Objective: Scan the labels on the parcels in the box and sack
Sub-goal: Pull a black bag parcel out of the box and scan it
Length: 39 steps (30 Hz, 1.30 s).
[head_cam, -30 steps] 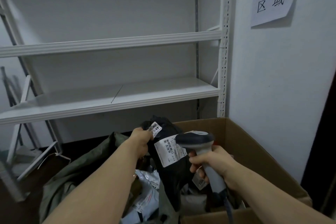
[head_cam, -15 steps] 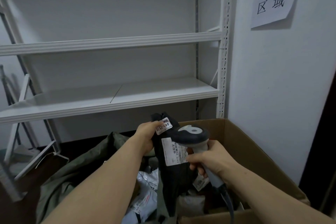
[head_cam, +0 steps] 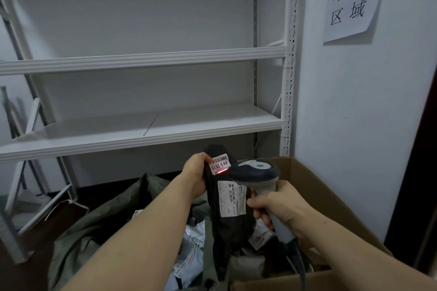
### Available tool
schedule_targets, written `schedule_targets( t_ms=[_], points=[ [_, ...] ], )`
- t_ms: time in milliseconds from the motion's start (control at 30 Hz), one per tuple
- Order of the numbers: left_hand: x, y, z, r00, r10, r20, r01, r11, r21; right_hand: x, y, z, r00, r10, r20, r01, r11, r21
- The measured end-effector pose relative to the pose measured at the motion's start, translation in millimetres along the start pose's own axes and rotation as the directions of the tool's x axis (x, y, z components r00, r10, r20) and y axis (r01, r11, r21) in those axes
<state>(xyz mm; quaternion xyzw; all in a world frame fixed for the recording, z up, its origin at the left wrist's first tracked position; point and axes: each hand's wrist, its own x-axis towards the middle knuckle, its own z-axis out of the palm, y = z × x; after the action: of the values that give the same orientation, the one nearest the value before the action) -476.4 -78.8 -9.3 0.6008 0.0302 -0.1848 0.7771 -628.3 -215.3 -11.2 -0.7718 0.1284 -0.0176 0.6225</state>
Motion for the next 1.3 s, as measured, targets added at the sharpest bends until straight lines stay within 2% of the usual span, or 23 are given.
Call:
schedule_targets(
  t_ms=[1133, 1300],
  points=[
    [-7.1, 5.7, -4.5, 1.000, -0.005, -0.007, 0.004, 0.999, -0.046, 0.2, -1.8, 1.4, 0.998, -0.004, 0.058, 0.003, 1.000, 0.012],
    [-6.2, 6.2, -4.1, 1.000, -0.011, -0.020, 0.011, 1.000, 0.012, 0.6, -3.9, 3.2, 0.997, -0.026, 0.071, 0.025, 1.000, 0.008]
  ],
)
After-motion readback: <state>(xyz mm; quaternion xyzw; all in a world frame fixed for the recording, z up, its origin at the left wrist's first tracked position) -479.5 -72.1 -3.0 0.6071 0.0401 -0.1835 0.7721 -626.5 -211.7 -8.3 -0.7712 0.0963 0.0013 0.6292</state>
